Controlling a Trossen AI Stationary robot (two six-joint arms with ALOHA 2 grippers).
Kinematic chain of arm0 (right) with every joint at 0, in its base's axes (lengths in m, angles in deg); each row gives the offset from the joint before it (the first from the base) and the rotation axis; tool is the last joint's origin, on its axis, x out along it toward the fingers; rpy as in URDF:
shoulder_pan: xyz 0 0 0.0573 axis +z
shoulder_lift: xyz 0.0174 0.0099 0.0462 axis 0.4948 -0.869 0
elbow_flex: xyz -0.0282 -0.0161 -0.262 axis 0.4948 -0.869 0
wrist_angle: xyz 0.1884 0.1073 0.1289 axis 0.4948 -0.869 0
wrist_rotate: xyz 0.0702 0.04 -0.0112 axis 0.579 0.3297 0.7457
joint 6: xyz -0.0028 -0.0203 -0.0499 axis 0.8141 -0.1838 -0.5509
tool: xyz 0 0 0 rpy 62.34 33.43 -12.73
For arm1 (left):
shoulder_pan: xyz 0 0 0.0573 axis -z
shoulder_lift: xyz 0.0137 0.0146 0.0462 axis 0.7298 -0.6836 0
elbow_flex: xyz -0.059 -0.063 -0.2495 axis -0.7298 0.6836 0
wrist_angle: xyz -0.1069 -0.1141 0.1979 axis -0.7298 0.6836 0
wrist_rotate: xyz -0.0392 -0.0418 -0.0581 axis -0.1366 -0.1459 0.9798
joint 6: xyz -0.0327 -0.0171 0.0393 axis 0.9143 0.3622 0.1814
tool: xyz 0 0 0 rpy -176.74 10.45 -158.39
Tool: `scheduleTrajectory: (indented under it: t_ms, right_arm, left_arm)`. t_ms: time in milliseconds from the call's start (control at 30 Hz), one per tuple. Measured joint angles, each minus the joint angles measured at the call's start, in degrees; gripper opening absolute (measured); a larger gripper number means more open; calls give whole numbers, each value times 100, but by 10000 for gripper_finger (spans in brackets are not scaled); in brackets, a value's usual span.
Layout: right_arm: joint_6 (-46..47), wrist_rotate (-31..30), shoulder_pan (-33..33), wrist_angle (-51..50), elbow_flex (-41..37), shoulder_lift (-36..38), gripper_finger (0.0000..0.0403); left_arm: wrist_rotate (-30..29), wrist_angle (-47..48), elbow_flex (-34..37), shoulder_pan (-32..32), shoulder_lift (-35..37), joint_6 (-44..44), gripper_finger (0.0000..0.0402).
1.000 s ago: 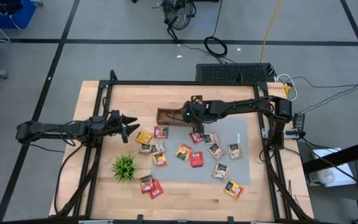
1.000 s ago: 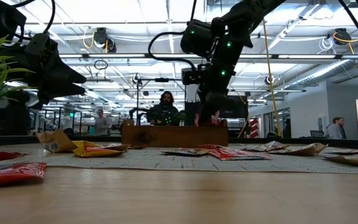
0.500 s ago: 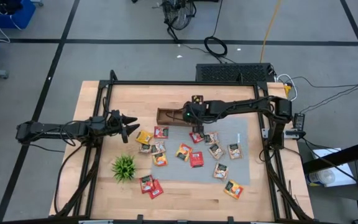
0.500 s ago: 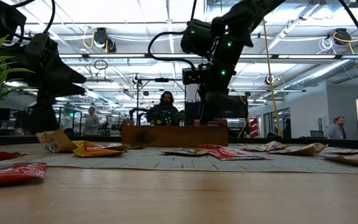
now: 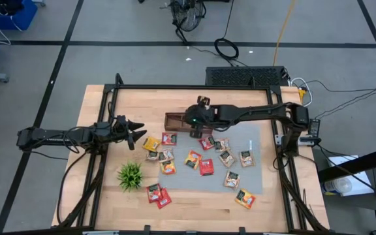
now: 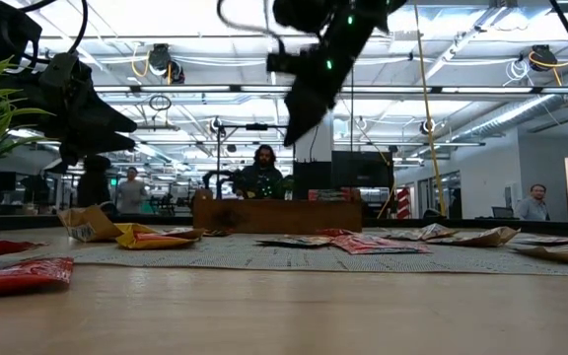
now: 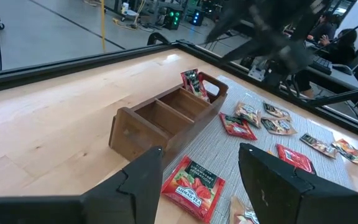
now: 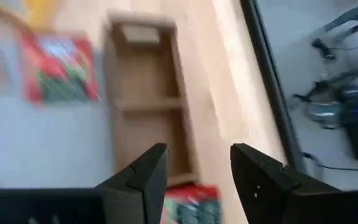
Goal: Pick & Place Tea
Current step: Put the red tea bag into the right section of the wooden organizer
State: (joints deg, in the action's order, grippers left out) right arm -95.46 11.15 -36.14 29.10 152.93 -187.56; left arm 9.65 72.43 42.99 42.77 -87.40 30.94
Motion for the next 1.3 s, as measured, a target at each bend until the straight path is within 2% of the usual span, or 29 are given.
scheduleTrajectory:
  t_ms: [233, 467, 767, 1133, 1300]
  right_arm:
    - [1343, 271, 289, 6, 73, 392, 178]
    - [1629, 1286, 601, -5, 73, 627, 189]
    - [1627, 1436, 1208, -60, 71, 661, 179]
    - [1633, 1431, 2141, -62, 69, 661, 187]
    - [2116, 1429, 2505, -93, 67, 661, 185]
  left_arm:
    - [0, 2, 0, 0, 0, 0, 212]
    - [0, 0, 0, 0, 0, 0, 212]
    - [0, 1, 0, 0, 0, 0, 212]
    - [0, 2, 0, 0, 0, 0, 212]
    - [0, 2, 0, 0, 0, 0, 212]
